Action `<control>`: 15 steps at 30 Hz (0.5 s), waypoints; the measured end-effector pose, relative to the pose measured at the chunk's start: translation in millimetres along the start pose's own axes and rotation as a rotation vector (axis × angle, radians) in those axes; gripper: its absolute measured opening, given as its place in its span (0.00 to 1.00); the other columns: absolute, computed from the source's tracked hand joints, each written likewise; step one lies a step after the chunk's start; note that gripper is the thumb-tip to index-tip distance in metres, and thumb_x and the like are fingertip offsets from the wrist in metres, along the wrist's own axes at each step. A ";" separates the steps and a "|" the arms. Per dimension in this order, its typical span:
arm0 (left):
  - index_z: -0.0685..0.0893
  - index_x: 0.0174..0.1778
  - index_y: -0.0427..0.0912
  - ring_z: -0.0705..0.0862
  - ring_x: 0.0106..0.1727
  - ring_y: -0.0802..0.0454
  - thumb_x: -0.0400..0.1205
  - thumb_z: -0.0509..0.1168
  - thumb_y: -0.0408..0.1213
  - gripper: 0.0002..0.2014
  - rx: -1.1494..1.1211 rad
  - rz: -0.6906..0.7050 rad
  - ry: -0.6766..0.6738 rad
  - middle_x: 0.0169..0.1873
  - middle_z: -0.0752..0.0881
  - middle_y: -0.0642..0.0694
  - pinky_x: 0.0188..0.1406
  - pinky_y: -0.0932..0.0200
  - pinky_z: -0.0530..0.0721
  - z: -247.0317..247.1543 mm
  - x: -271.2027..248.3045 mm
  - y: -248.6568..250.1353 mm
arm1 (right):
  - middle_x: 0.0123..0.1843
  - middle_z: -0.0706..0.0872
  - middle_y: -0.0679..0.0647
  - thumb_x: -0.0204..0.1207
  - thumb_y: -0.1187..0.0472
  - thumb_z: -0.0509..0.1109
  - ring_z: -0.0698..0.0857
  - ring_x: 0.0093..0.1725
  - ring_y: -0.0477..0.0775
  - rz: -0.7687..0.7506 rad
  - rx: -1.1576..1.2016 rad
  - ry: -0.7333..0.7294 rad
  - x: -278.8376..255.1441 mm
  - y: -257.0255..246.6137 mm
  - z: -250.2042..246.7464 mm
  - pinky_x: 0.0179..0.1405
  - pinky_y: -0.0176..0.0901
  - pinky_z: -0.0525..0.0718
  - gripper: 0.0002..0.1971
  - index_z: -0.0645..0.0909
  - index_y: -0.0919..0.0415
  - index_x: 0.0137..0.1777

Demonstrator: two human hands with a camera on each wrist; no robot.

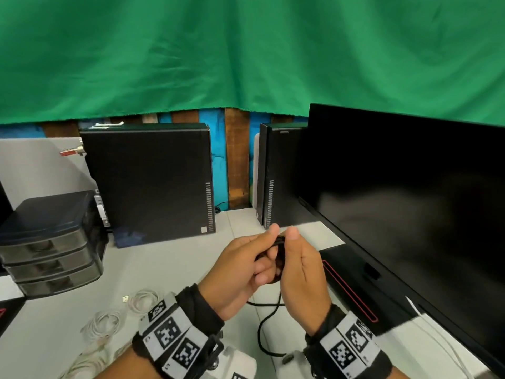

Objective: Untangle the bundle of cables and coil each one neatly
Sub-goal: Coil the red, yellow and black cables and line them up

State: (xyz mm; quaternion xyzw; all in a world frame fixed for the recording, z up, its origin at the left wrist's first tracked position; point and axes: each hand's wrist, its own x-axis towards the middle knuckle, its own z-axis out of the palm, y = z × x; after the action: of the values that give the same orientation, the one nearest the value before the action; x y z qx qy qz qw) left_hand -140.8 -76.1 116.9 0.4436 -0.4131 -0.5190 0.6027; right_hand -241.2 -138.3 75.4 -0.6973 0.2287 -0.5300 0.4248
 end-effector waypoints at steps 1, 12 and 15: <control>0.79 0.30 0.43 0.67 0.21 0.55 0.82 0.62 0.53 0.20 -0.004 0.004 0.003 0.18 0.66 0.49 0.40 0.59 0.79 0.3 -0.7 2.5 | 0.30 0.86 0.60 0.86 0.36 0.46 0.87 0.32 0.61 -0.032 -0.007 0.009 0.3 0.6 1.1 0.32 0.61 0.86 0.34 0.80 0.63 0.40; 0.81 0.26 0.39 0.73 0.18 0.52 0.82 0.65 0.53 0.24 0.158 -0.092 -0.183 0.21 0.69 0.42 0.29 0.60 0.79 -20.1 7.2 9.3 | 0.26 0.78 0.49 0.92 0.49 0.44 0.76 0.22 0.49 -0.551 -0.547 -0.052 12.2 9.0 -15.1 0.19 0.47 0.77 0.30 0.79 0.61 0.36; 0.80 0.26 0.44 0.72 0.21 0.52 0.81 0.60 0.59 0.25 0.354 -0.169 -0.292 0.17 0.68 0.46 0.37 0.58 0.77 -33.0 7.5 17.0 | 0.29 0.81 0.48 0.92 0.47 0.45 0.77 0.23 0.48 -0.599 -0.624 -0.173 13.9 10.8 -20.4 0.20 0.46 0.78 0.29 0.82 0.60 0.41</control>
State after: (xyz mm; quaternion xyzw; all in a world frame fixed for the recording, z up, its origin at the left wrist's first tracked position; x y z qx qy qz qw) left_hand -103.9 -79.0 124.9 0.4956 -0.5419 -0.5457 0.4036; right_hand -254.2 -161.9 75.5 -0.8695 0.1293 -0.4751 0.0394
